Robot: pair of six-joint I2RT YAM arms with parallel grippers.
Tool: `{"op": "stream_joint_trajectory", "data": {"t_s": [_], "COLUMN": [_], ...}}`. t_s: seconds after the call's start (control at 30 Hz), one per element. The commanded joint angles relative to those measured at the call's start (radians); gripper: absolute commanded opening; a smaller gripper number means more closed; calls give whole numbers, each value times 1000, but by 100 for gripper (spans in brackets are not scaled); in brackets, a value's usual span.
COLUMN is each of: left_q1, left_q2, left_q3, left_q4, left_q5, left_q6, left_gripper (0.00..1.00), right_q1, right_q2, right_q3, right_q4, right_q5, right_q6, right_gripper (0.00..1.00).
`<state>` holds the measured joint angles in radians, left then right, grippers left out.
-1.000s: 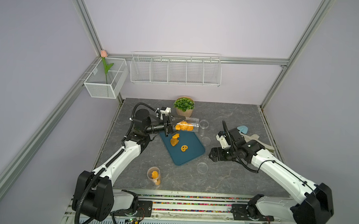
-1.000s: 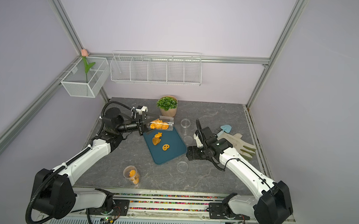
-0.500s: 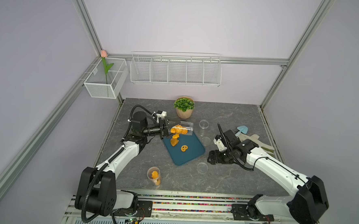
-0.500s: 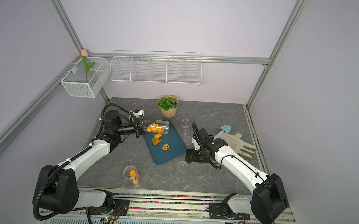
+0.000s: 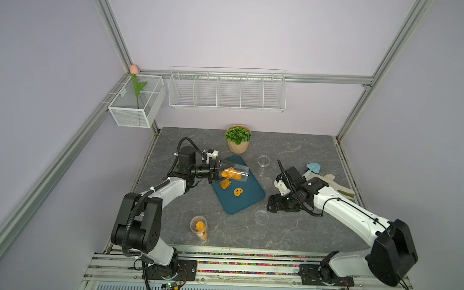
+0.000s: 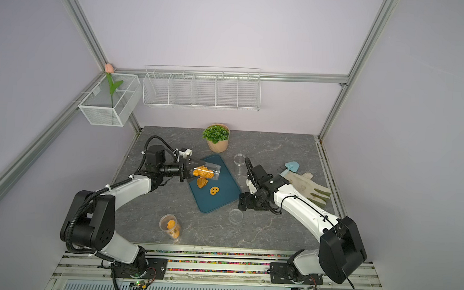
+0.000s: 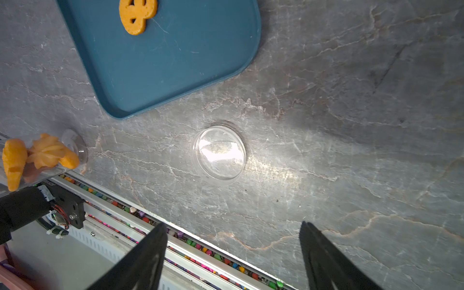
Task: Pour the cookies out of the jar
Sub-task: Pour the cookies in the jar onto the tray.
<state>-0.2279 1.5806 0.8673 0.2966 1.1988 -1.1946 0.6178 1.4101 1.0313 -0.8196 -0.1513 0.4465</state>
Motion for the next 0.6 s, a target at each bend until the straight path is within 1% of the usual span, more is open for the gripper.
{"op": "stream_joint_trajectory", "data": {"t_s": [0.0, 0.13, 0.3, 0.4, 0.47, 0.53, 0.57], "left_q1": [10, 18, 25, 29, 32, 32, 33], "left_q2": [32, 78, 134, 161, 194, 221, 232], "left_q3": [64, 100, 131, 157, 198, 248, 263], "left_q4": [-92, -190, -250, -314, -401, -529, -568], "left_q5": [33, 36, 42, 45, 71, 57, 54], "left_q6": [154, 253, 317, 378, 447, 548, 580], "left_gripper": [60, 60, 60, 60, 60, 60, 60], "right_q1": [5, 5, 5, 5, 4, 5, 5], "right_q2": [20, 44, 66, 72, 80, 88, 93], "right_q3": [30, 33, 32, 36, 39, 41, 42], "right_q4": [-27, -23, -19, -19, -21, -21, -21], "right_q5": [-17, -27, -35, -31, -31, -31, -31], "right_q6": [-9, -17, -17, -21, -22, -24, -25], "right_gripper": [84, 84, 84, 84, 84, 84, 85]}}
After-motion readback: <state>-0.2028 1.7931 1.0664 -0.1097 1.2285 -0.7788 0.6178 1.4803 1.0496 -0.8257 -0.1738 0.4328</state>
